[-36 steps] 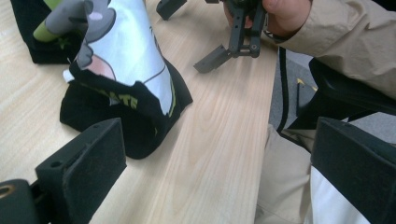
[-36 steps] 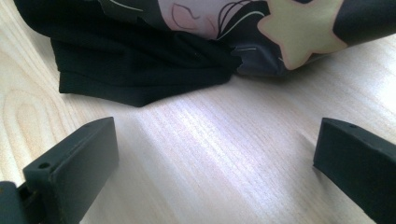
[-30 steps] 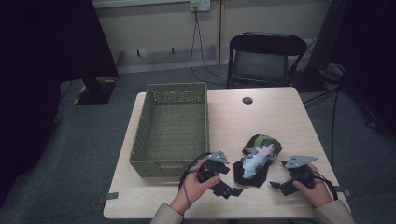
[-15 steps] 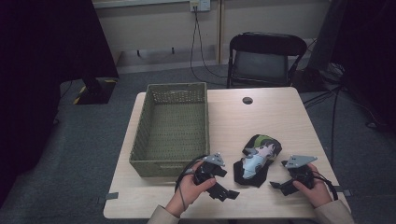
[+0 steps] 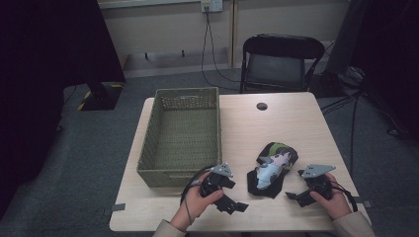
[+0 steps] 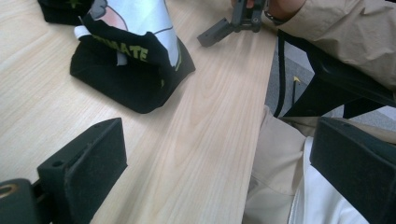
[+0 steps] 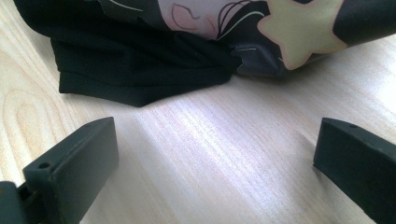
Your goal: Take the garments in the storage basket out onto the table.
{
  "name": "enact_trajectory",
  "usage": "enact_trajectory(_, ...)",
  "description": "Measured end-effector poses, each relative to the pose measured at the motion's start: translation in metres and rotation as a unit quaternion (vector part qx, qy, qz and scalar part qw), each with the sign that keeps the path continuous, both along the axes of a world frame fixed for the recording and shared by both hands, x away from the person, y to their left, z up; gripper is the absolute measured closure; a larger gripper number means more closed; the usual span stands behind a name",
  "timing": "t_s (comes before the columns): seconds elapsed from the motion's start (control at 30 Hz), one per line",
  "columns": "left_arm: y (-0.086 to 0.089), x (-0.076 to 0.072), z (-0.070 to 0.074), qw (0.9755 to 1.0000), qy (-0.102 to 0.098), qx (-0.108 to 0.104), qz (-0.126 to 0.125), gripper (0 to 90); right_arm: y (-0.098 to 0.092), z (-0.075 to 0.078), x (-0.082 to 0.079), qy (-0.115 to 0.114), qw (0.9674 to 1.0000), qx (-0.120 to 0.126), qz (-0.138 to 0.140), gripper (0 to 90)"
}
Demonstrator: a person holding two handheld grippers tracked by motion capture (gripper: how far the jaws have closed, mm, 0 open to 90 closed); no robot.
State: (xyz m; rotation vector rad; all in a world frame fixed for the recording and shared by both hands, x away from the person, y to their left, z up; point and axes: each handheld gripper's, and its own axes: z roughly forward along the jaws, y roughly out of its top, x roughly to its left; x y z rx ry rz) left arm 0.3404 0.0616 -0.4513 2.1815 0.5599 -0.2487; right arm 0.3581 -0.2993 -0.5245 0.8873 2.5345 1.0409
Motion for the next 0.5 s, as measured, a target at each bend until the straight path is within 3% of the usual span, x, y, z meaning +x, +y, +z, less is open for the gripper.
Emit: enact_trajectory(0.5, 0.011, -0.001, 0.001, 1.0, -0.004, 0.003, 0.008, 3.2, 0.0, 0.0, 0.0, 0.0, 1.0, 0.0, 0.0, 0.0)
